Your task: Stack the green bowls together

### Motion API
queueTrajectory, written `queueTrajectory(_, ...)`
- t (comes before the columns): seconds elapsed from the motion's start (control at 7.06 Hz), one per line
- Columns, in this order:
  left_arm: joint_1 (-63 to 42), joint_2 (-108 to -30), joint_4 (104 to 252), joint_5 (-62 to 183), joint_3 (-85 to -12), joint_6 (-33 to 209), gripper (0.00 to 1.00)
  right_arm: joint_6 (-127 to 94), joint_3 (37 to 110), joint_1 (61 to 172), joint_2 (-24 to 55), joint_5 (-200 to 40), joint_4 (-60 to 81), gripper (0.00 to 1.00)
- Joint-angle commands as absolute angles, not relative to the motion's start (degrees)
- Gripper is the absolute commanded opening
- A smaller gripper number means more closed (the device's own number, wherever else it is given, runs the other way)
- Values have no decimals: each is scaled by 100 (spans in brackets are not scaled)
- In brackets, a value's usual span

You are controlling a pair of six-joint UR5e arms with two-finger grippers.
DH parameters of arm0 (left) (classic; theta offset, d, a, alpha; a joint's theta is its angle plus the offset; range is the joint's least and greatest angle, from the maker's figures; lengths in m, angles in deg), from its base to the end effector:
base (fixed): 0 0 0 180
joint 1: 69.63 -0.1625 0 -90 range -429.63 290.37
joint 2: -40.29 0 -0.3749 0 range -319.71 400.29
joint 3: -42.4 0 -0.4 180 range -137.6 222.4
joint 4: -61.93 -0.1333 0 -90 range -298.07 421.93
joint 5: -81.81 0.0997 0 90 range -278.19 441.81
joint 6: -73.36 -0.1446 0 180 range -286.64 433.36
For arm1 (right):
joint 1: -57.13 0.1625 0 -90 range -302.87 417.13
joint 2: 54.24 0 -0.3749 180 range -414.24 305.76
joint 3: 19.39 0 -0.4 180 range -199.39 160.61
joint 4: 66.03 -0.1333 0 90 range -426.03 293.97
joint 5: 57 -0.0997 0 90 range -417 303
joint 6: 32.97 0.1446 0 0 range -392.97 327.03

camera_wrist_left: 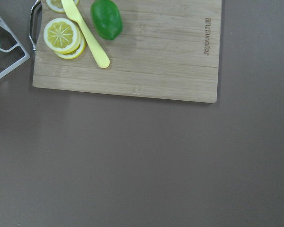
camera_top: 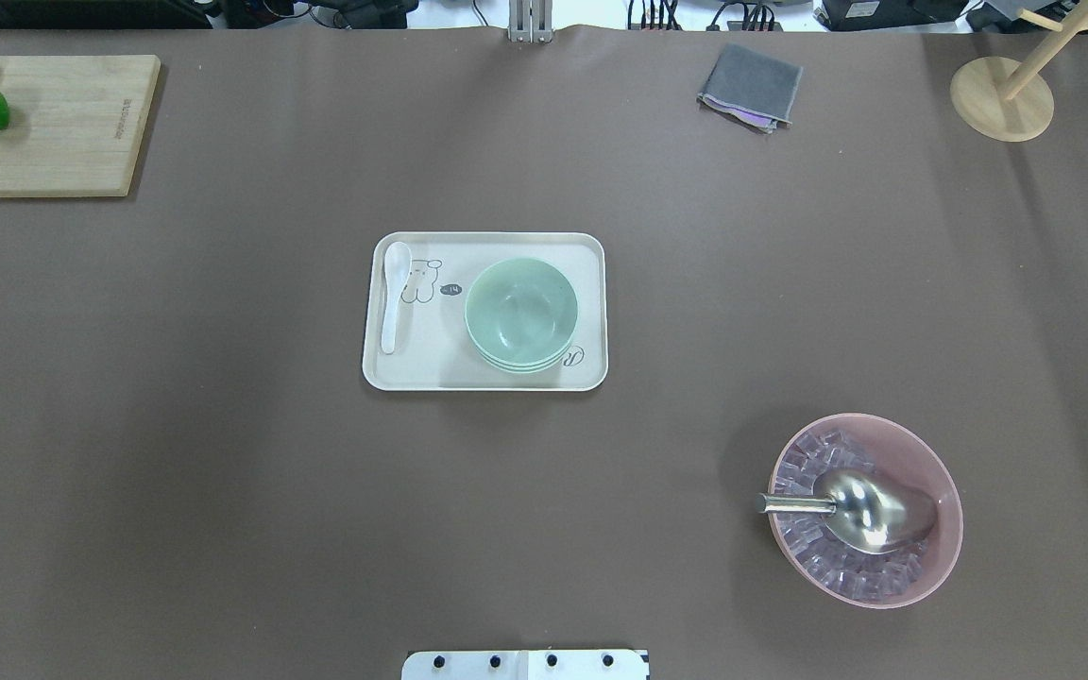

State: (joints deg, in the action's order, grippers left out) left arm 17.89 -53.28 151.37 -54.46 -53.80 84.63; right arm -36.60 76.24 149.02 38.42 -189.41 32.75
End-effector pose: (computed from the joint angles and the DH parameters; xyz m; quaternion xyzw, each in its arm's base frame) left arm -0.0058 -0.5327 0.5515 0.0264 0.3977 -0.0388 0.9163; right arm 0.0513 -0.4690 0.6326 -0.0298 -0.3631 0.0042 0.9313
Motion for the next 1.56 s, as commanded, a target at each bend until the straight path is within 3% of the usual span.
queueTrajectory(0.0,2404,-5243,15219,-5460,-4825,7437,98,-3578,7650,14941,3718,-18946,3302,100)
queueTrajectory(1.42,2415,-5322,15272,-5495,-4901,7415,98,-3235,7694,14932,3611,-19060,3302,100)
